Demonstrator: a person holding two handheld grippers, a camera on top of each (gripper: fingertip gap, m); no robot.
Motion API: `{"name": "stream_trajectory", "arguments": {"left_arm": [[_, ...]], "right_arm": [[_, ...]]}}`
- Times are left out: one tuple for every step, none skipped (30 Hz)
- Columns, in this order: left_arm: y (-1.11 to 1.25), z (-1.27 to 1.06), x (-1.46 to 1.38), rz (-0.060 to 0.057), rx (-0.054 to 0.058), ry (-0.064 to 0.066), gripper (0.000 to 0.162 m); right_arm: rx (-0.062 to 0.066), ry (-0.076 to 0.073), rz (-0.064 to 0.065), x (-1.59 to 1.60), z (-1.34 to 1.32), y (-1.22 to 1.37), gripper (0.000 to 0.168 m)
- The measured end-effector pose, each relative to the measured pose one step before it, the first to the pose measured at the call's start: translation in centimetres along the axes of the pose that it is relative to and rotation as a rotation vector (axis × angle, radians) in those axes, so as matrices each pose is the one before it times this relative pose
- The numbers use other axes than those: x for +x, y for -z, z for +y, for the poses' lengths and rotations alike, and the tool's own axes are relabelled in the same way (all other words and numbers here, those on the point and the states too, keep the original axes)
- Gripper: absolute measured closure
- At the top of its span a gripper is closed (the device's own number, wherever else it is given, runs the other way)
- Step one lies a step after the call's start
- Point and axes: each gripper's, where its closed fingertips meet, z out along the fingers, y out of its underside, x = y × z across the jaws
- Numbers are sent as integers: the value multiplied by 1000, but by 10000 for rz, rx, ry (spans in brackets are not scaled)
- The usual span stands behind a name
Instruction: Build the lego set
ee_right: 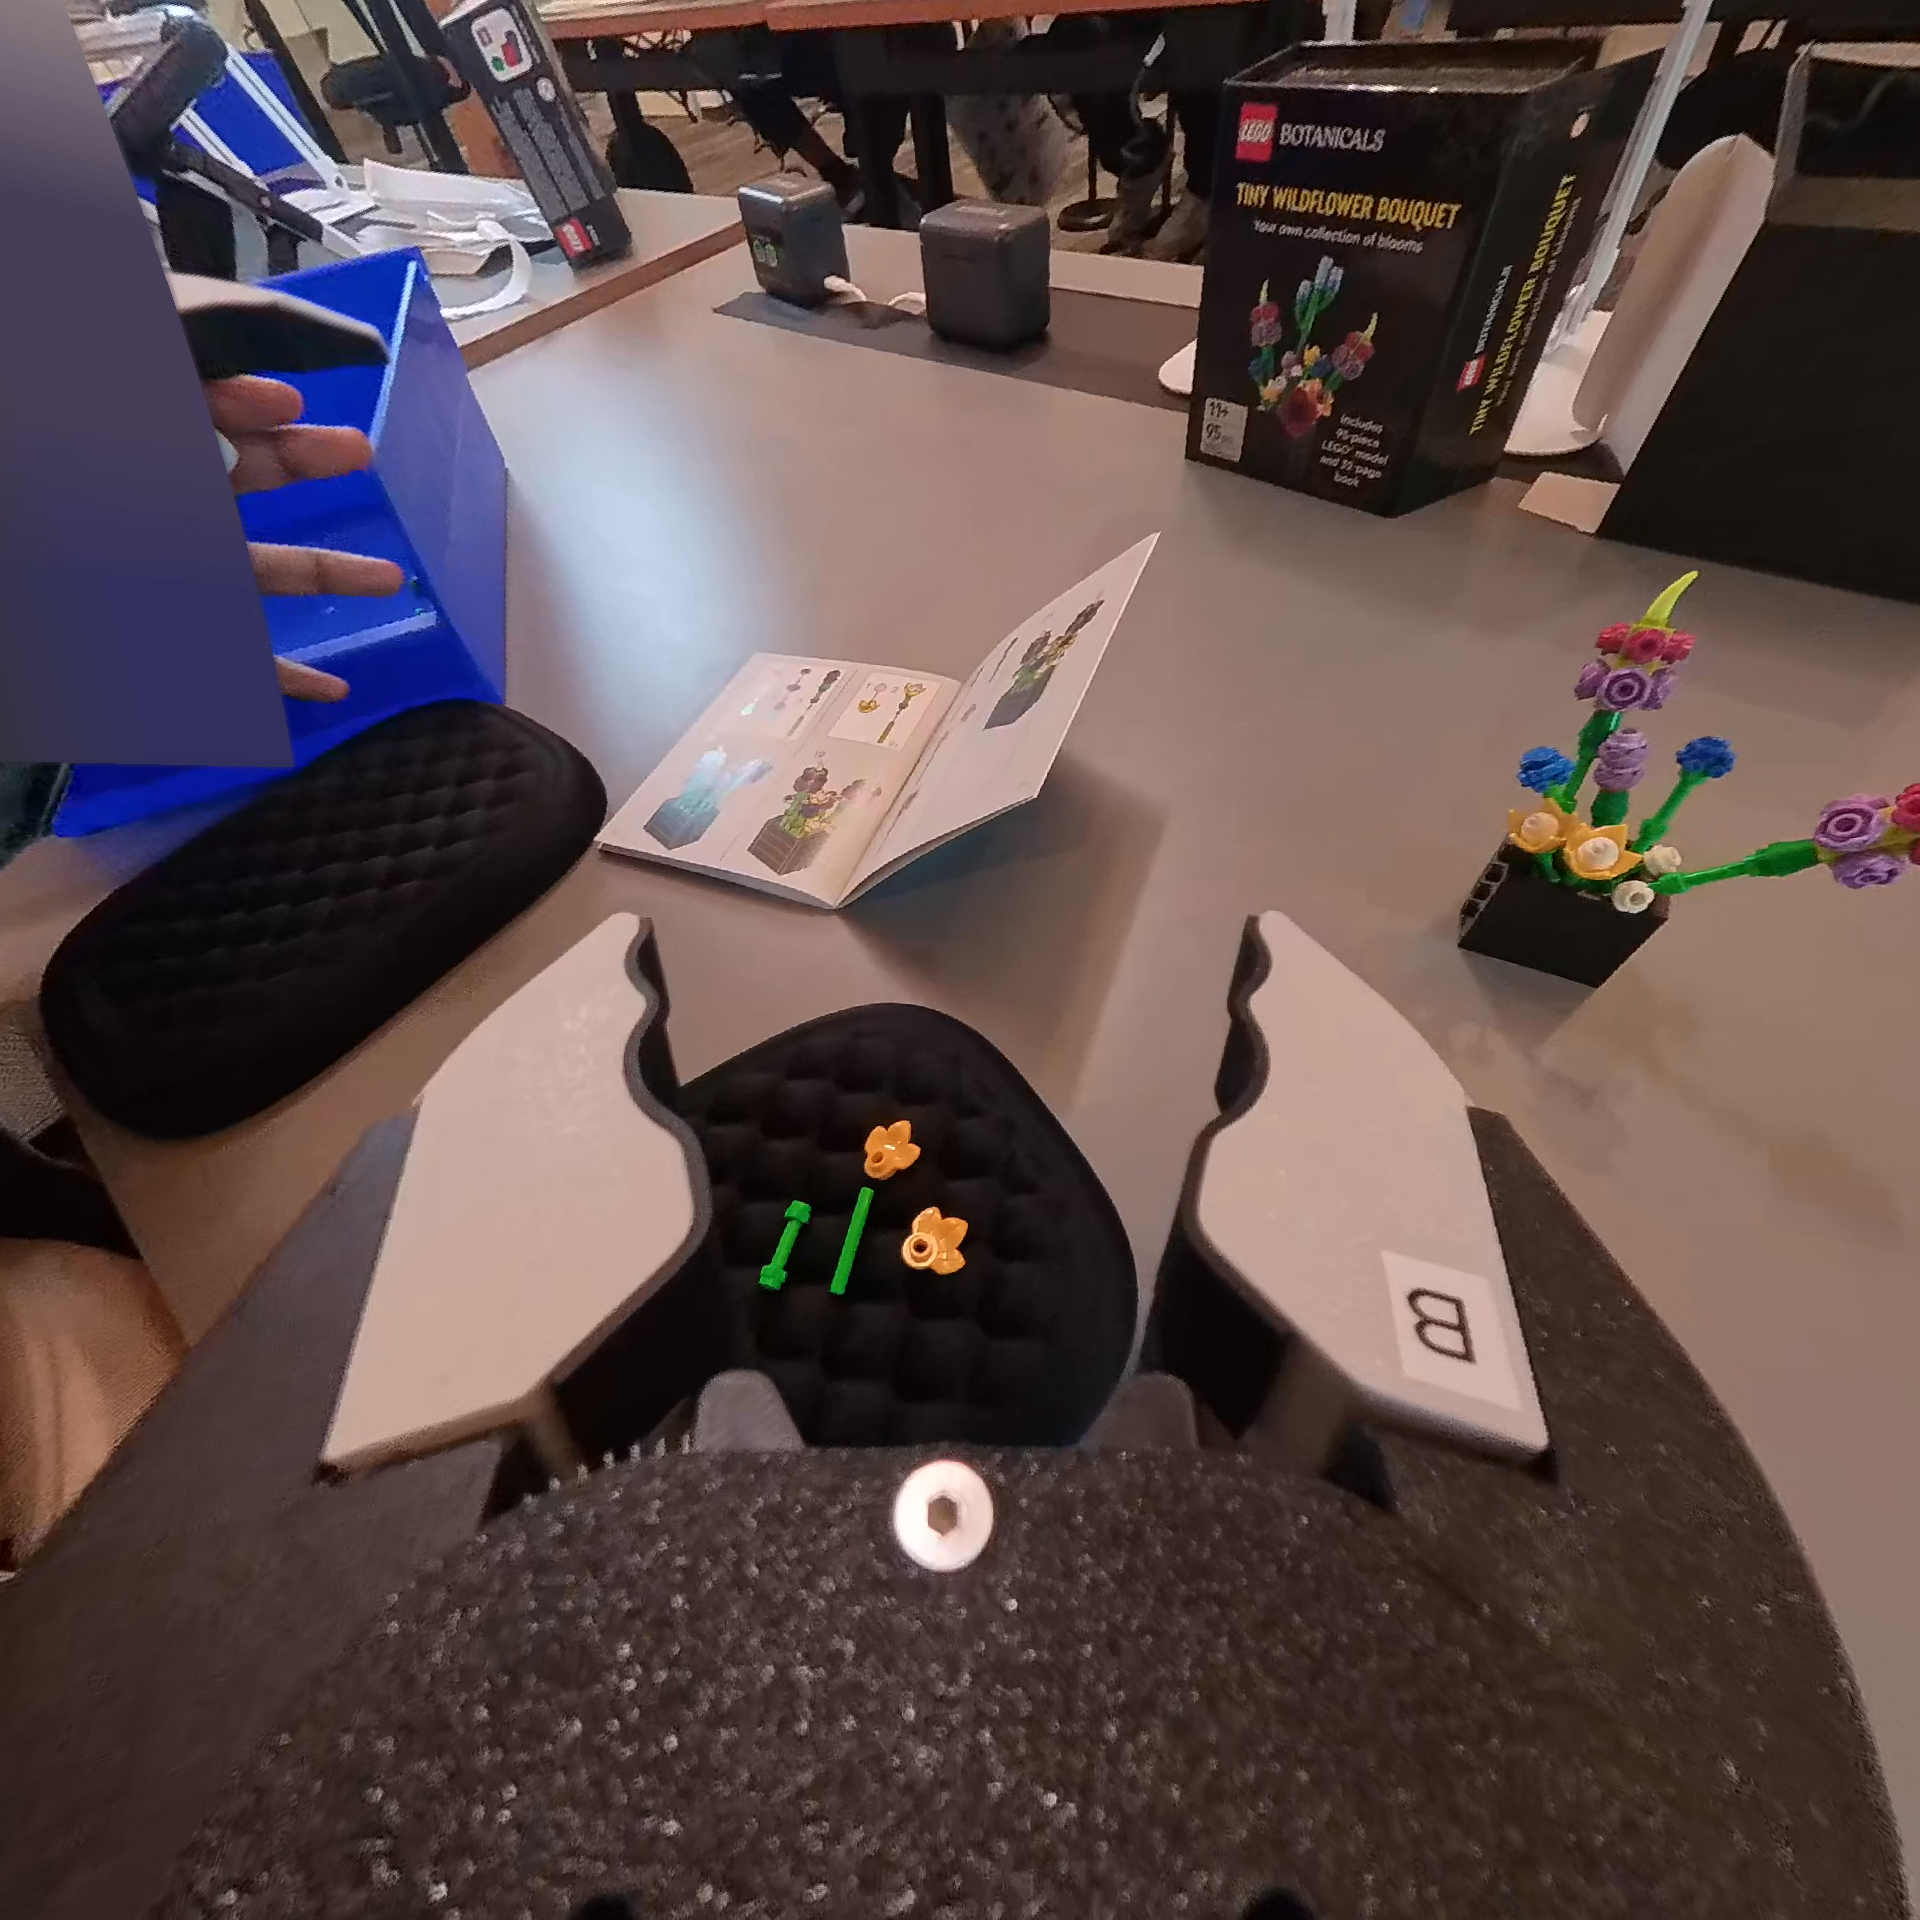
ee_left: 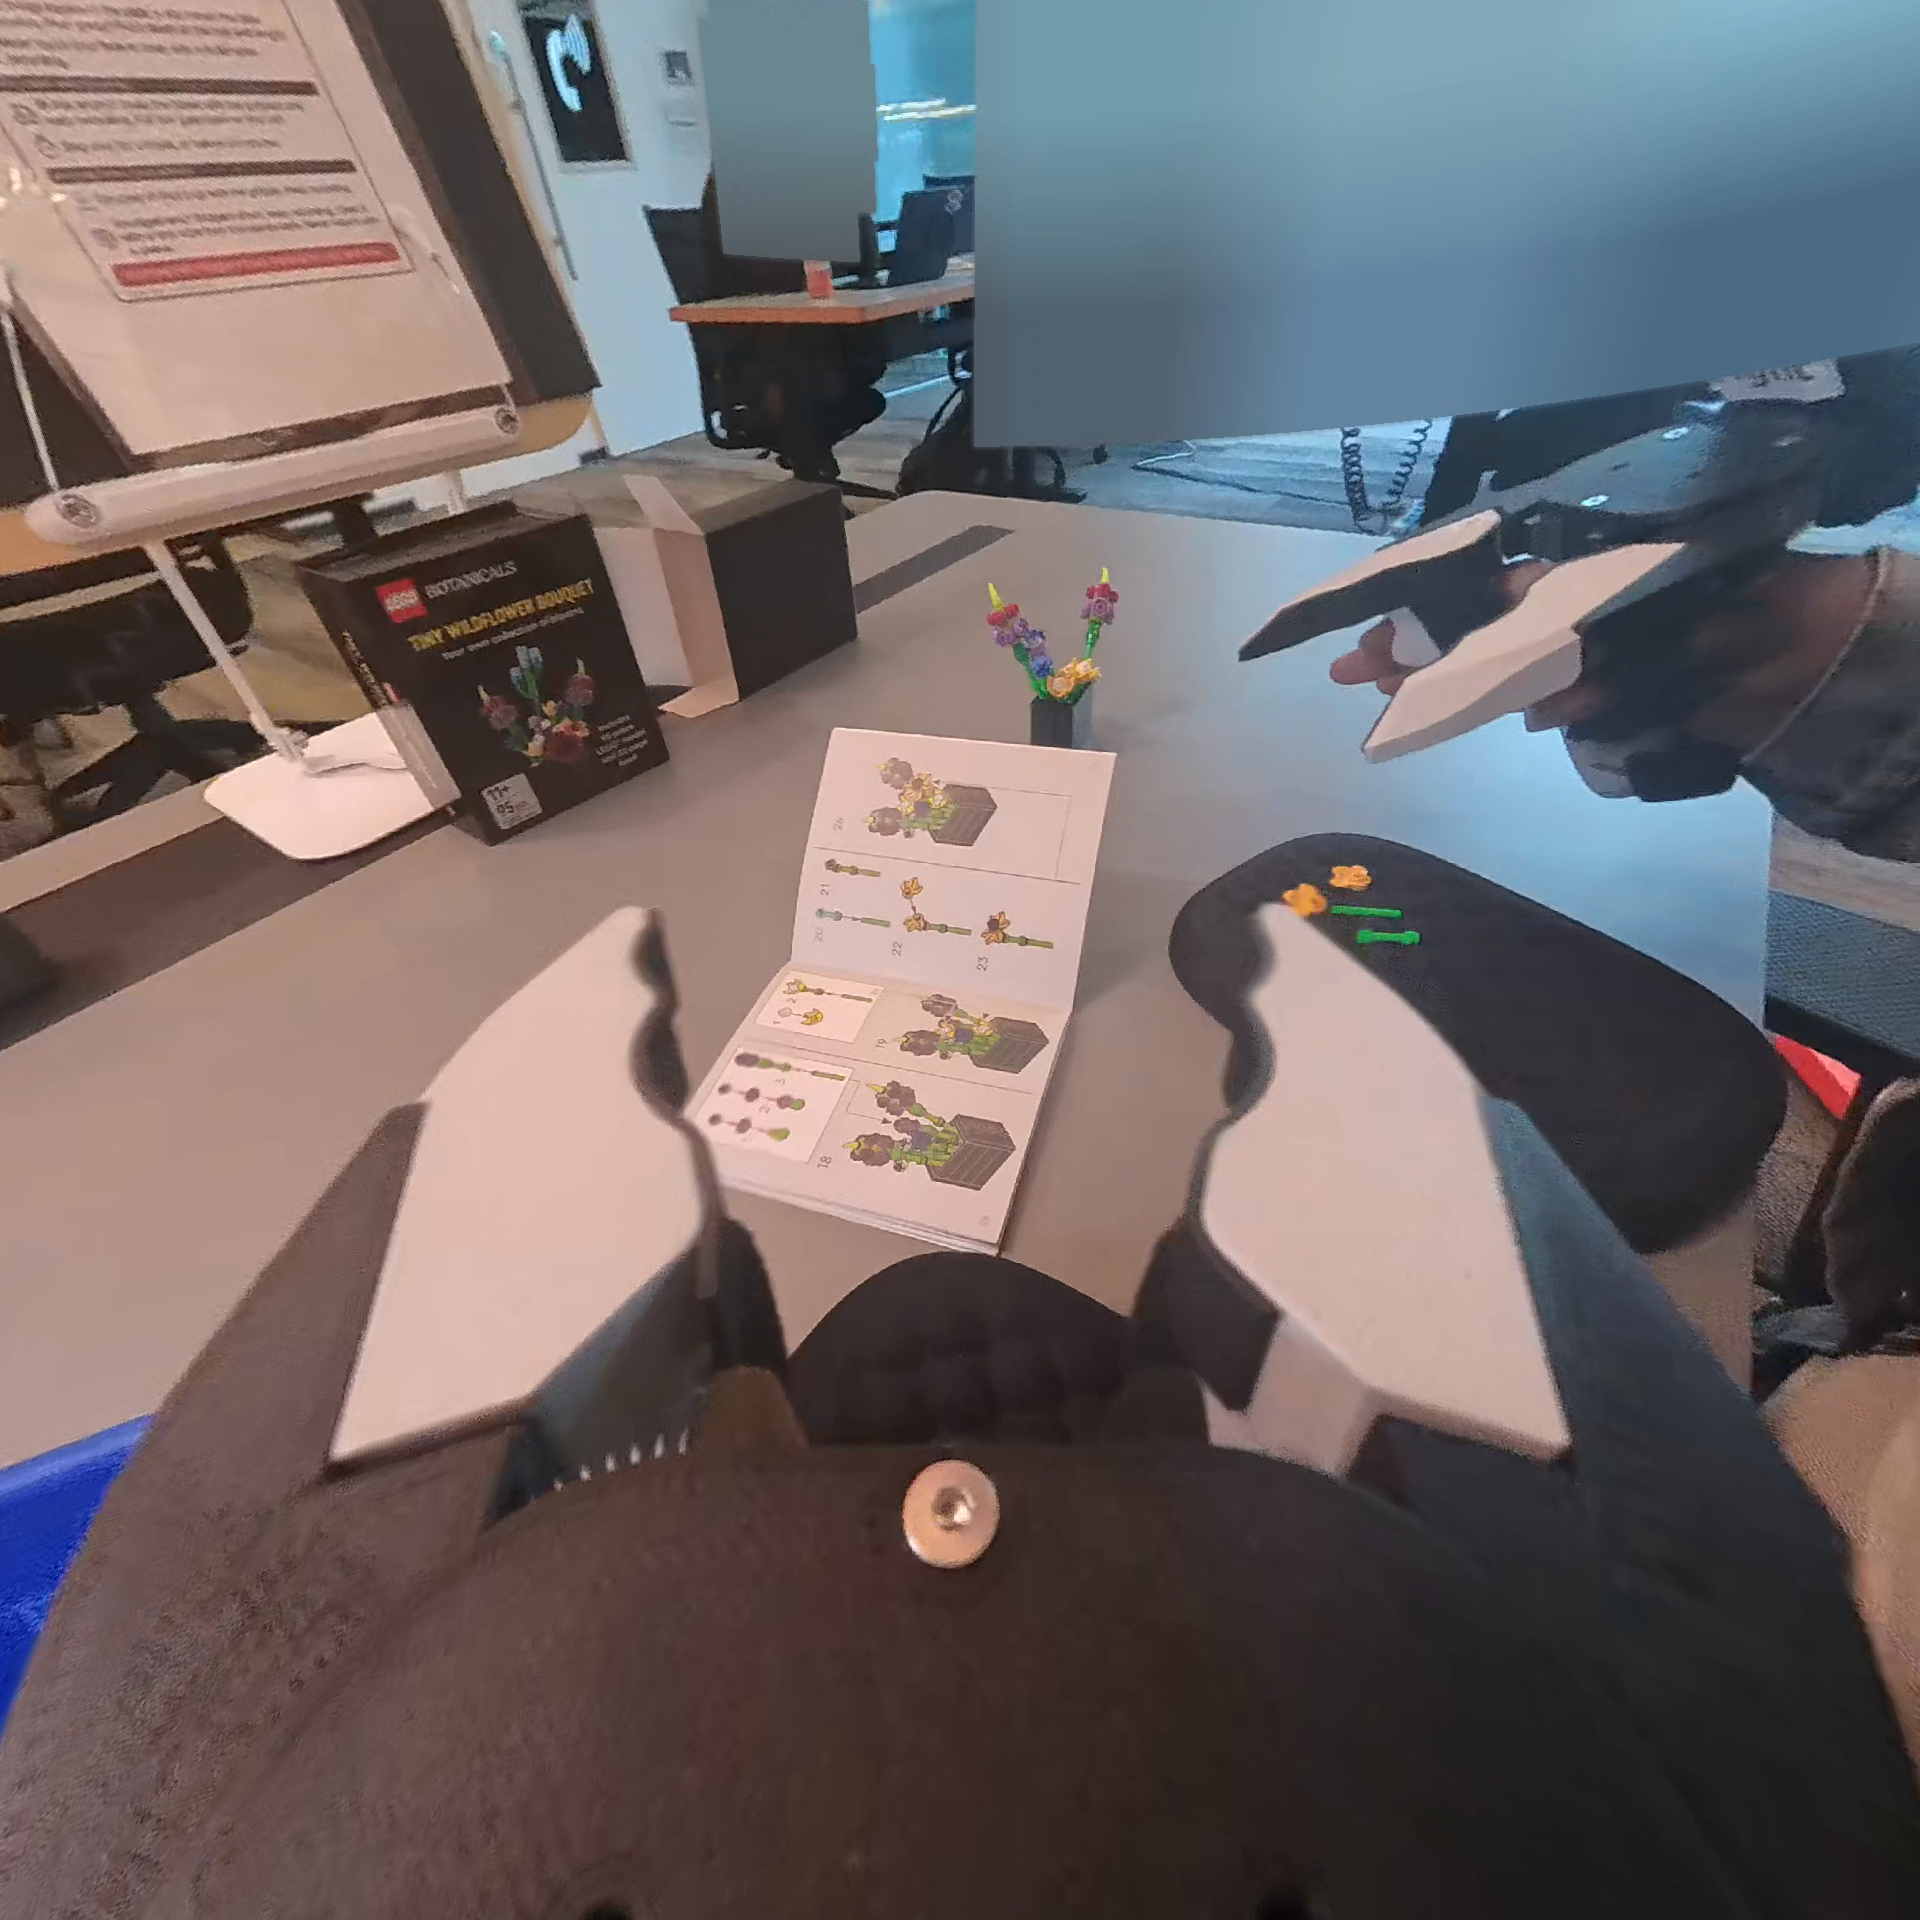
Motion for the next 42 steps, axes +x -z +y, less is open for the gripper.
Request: {"name": "stream_trajectory", "arguments": {"left_arm": [[37, -127, 244, 134, 164, -97, 76], [55, -225, 137, 61, 221, -83, 91], [53, -176, 25, 24, 169, 13, 106], [5, -119, 27, 60, 100, 115, 121], [12, -78, -30, 43, 85, 152, 123], [30, -22, -65, 13, 61, 116, 128], [32, 87, -143, -36, -4, 85, 134], [44, 179, -118, -22, -81, 18, 147], [39, 224, -68, -5, -113, -38, 162], [22, 202, -158, -82, -89, -44, 162], [-54, 197, -175, -117, -88, -102, 162], [-5, 184, -111, -86, -102, -140, 162], [-40, 218, -90, -70, -127, -123, 162], [-34, 203, -52, -44, -122, -77, 162], [59, 107, -21, -6, -49, -38, 162], [-16, 10, 58, 42, 7, 9, 162], [2, 1, 15, 23, 21, 41, 162], [14, 33, -70, -30, 6, 48, 162], [19, 63, -83, -30, -11, 17, 162], [10, 77, -77, -24, -17, -9, 162], [16, 70, -69, -30, -20, -5, 162], [-16, 85, -28, -26, -23, 5, 162], [-24, 75, 21, -1, -34, 15, 162], [-24, 56, 29, 1, -27, 5, 162], [-30, 39, 15, -16, -15, -3, 162], [9, 15, 48, -6, -16, -3, 162], [41, 44, 60, -20, -29, 14, 161], [-9, 43, 42, -44, -45, 27, 156], [-35, 79, -8, -43, -58, 35, 146], [-62, 129, 1, -64, -90, 59, 133], [-65, 95, -103, -178, -79, 122, 113], [-126, 116, -271, -307, -96, 182, 90], [-137, 137, -271, -266, -113, 214, 62], [-8, 152, 215, 47, -194, 171, 48], [-117, 78, 665, 344, -124, 164, 41], [-87, -80, 514, 180, -57, 222, 36], [-60, -25, 334, 35, -74, 78, 35], [-2, 85, 330, 9, -117, -108, 35], [32, 125, 243, -71, -151, -172, 35], [69, 155, 240, -99, -169, -176, 35], [108, 148, 255, -95, -181, -147, 35], [64, 150, 212, -104, -172, -81, 35]], "right_arm": [[40, 35, 52, 53, -30, 16, 65], [69, 54, 39, 55, -66, 3, 70], [105, 46, 15, 30, -131, 75, 77], [100, 16, -46, -50, -137, 56, 85], [77, -25, -83, -94, -140, 23, 91], [39, -60, -59, -51, -75, -41, 93], [-10, -60, -1, 35, -18, -24, 94], [-41, -10, -5, 10, 39, -6, 96], [-31, 34, -32, -32, 44, -5, 103], [-7, 8, 10, -10, 0, 1, 110], [11, -5, 2, 28, -8, 20, 119], [32, -1, -67, -50, -49, 29, 132], [58, -12, -58, -88, -73, 58, 142], [56, 9, -16, -9, -88, 45, 156], [64, 47, 0, -21, -81, 71, 168], [54, 45, -4, 3, -107, 69, 168], [-13, 46, -24, -51, -17, 15, 168], [-41, 42, 2, -31, -6, -13, 168], [-32, 31, 30, -5, -11, -31, 168], [-10, 15, 22, -5, -12, -19, 168], [15, -9, 4, -15, -40, -45, 168], [45, -26, 5, -26, -70, -8, 168], [68, -21, 4, 11, -83, 9, 168], [55, -8, 11, 6, -83, 26, 168], [29, 10, 31, 15, -65, 18, 168], [19, 34, 72, 45, -54, 39, 168], [34, 58, 84, 20, -80, 55, 168], [56, 57, 66, 27, -60, 8, 160], [29, 30, 72, 29, -75, -29, 147], [10, 3, 120, 91, -35, -30, 131], [33, -29, 239, 245, -57, -48, 105], [23, -35, 342, 400, -31, -57, 81], [-9, 15, 299, 328, 13, -36, 62], [-15, 79, 253, 260, 21, -1, 46], [-42, 125, 290, 287, 40, 44, 33], [-73, 164, 341, 305, 60, 51, 23], [-97, 235, 295, 299, 69, 192, 21], [-92, 270, 246, 245, 43, 251, 21], [-69, 261, 161, 128, 10, 275, 21], [-55, 217, 56, -11, -29, 297, 21], [-48, 128, 40, -64, -28, 289, 21], [-54, 34, 65, -19, 14, 208, 21]]}}
